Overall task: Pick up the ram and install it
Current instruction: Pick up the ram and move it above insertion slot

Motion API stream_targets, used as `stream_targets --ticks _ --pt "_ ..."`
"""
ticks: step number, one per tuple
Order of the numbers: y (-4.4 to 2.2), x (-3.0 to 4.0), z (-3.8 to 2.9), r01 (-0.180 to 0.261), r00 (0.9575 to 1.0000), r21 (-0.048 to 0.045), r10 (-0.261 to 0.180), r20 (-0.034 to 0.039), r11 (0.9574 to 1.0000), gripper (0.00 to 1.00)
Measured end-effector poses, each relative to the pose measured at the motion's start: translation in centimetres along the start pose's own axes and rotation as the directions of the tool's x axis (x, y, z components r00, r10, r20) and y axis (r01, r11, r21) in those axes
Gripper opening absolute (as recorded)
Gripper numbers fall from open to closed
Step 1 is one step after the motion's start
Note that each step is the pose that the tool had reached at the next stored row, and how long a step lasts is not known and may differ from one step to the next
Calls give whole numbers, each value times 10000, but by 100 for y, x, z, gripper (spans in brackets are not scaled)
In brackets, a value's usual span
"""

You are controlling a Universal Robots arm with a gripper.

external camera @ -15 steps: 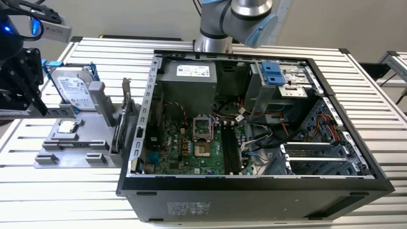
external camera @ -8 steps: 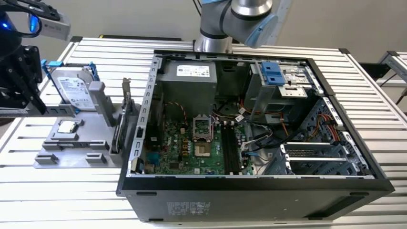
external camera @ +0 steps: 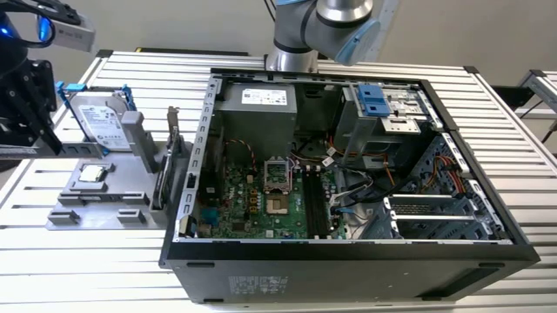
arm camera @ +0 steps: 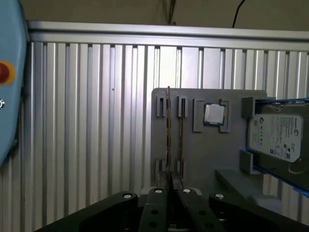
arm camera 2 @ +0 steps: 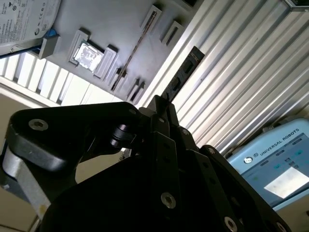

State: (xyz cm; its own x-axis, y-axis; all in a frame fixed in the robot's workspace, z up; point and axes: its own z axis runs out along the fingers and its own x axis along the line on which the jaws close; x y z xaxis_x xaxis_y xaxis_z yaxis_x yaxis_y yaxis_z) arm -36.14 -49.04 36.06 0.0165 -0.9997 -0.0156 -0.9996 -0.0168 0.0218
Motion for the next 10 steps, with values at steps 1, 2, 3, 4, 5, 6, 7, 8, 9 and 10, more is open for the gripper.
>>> stream_targets --ticks 1,2,3,4,5,6,7,8,9,10 --pt "0 0 -5 0 10000 0 0 -1 10000 0" --pt "0 0 -9 0 10000 0 0 -1 10000 0" --pt "0 0 -14 0 10000 0 0 0 10000 0" --pt "0 0 -19 0 10000 1 0 0 10000 0" --pt "1 0 -24 0 10000 1 0 0 10000 0" --pt "1 0 -29 0 10000 1 0 0 10000 0" --pt "1 0 -34 0 10000 0 0 -1 10000 0" --pt "1 -1 -41 0 10000 0 0 -1 10000 0" --pt "1 -1 -48 0 10000 0 0 -1 10000 0" --pt "1 -1 -54 0 10000 0 0 0 10000 0"
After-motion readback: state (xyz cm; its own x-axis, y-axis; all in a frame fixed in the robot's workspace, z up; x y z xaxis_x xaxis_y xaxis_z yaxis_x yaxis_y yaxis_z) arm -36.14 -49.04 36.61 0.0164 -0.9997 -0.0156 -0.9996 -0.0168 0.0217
